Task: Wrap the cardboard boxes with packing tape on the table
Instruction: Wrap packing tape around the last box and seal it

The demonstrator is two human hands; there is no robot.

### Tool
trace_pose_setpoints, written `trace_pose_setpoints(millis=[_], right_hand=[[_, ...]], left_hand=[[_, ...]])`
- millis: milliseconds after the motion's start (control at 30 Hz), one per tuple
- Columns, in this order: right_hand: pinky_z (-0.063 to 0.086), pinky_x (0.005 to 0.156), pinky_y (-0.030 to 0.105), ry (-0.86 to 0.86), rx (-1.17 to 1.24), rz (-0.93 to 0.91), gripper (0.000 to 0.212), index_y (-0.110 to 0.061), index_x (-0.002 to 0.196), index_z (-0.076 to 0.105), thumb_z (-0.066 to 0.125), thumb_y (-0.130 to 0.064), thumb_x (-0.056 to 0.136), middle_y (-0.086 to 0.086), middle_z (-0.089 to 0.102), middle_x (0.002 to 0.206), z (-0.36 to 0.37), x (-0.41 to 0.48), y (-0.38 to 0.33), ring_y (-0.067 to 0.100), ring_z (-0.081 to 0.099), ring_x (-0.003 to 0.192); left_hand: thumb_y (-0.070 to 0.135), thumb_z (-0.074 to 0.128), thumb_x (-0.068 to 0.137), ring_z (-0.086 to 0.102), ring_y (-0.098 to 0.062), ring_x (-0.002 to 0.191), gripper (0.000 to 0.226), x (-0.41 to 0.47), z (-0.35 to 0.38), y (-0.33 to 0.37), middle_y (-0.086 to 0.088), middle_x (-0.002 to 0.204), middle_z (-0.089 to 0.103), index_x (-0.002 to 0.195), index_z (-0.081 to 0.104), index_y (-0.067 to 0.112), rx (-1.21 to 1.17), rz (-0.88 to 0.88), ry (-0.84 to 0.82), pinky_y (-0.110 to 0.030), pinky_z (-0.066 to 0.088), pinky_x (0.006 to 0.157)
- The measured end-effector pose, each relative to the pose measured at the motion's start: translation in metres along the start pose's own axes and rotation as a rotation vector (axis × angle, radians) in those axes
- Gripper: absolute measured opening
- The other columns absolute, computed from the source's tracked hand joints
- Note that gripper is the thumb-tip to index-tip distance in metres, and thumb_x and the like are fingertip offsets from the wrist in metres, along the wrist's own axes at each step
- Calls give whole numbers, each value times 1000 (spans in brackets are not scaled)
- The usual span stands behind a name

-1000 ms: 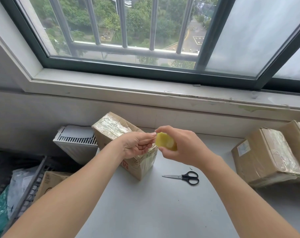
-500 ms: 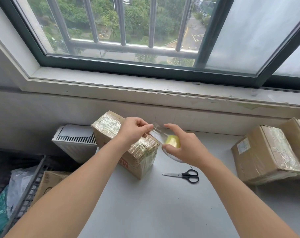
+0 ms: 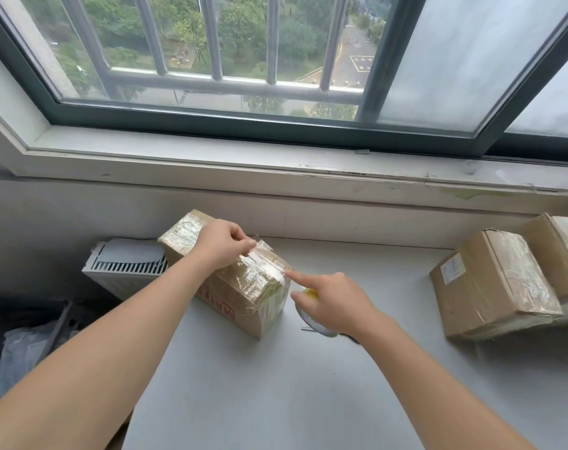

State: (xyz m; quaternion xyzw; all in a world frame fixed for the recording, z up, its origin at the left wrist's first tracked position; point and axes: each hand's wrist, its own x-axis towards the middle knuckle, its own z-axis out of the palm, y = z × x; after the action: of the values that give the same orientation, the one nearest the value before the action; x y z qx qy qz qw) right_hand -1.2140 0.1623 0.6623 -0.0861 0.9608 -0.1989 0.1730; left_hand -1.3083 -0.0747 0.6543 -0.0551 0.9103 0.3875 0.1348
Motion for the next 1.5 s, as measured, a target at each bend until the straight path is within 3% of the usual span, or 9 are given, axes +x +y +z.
trace_pose_setpoints(millis=[100, 300, 533, 667, 767, 867, 1000, 1300, 1500], right_hand=[[44, 75, 31, -5, -23, 11, 43, -62, 142, 42, 43, -56, 100, -11, 69, 81, -1, 0, 6, 19, 58, 92], [44, 77, 31, -26, -58, 28, 44, -62, 143, 42, 43, -56, 100, -11, 63, 85, -3, 3, 5, 22, 61, 101], [44, 78, 32, -56, -89, 46, 44, -58, 145, 43, 43, -54, 101, -12, 65, 91, -10, 2, 2, 22, 60, 106], [50, 85, 34, -21, -101, 26, 43, -61, 141, 45, 44, -57, 99, -9, 72, 108, -22, 5, 3, 25, 60, 112], [51, 90, 35, -20, -126, 15, 42, -62, 141, 46, 44, -58, 99, -12, 71, 117, -25, 7, 7, 22, 59, 117], [51, 92, 35, -46, -128, 28, 44, -62, 141, 44, 45, -58, 98, -13, 71, 121, -21, 8, 11, 21, 59, 119], [52, 94, 36, -49, -90, 33, 44, -62, 139, 46, 47, -60, 96, -12, 71, 121, -14, 12, 15, 23, 60, 118], [46, 87, 32, -110, -124, 17, 60, -59, 143, 45, 63, -65, 87, -9, 61, 110, -37, 4, 11, 19, 55, 121], [40, 69, 4, 66, 119, -75, 57, -45, 138, 60, 69, -23, 85, -37, 60, 97, -121, -22, -3, -15, 56, 72]], left_hand=[[33, 80, 88, 70, -13, 78, 20, 3, 5, -1, 8, 73, 74, 74, 76, 20, 77, 28, 18, -33, 57, 73], [37, 76, 90, 60, -8, 69, 25, 6, 13, -3, 10, 65, 66, 71, 70, 22, 270, 46, 20, -27, 40, 58], [39, 73, 91, 62, -25, 91, 27, 12, 21, -2, 1, 89, 62, 88, 55, 20, 446, 120, 34, -35, 47, 72], [10, 78, 78, 60, -28, 101, 35, 15, 36, -22, 1, 115, 64, 107, 71, 28, 574, 731, 178, -42, 47, 79], [16, 49, 92, 65, -21, 119, 38, 13, 46, -41, 6, 126, 72, 118, 76, 26, 557, 987, 82, -42, 46, 101], [40, 22, 104, 23, -13, 155, 59, 5, 37, -48, 9, 166, 30, 159, 38, 25, 677, 858, -174, -51, 12, 127], [79, 0, 94, -29, -14, 153, 90, -10, 35, -46, 4, 168, -26, 161, -17, 21, 939, 751, -283, -54, -15, 124], [93, 62, 52, 17, -29, 141, 146, -21, 38, -4, -4, 145, 21, 161, -10, 29, 1037, 696, -399, -86, 4, 107], [63, 79, 60, 16, -14, 146, 125, -19, 7, 29, 16, 151, 14, 157, 4, 42, 615, 636, -619, -60, 7, 124]])
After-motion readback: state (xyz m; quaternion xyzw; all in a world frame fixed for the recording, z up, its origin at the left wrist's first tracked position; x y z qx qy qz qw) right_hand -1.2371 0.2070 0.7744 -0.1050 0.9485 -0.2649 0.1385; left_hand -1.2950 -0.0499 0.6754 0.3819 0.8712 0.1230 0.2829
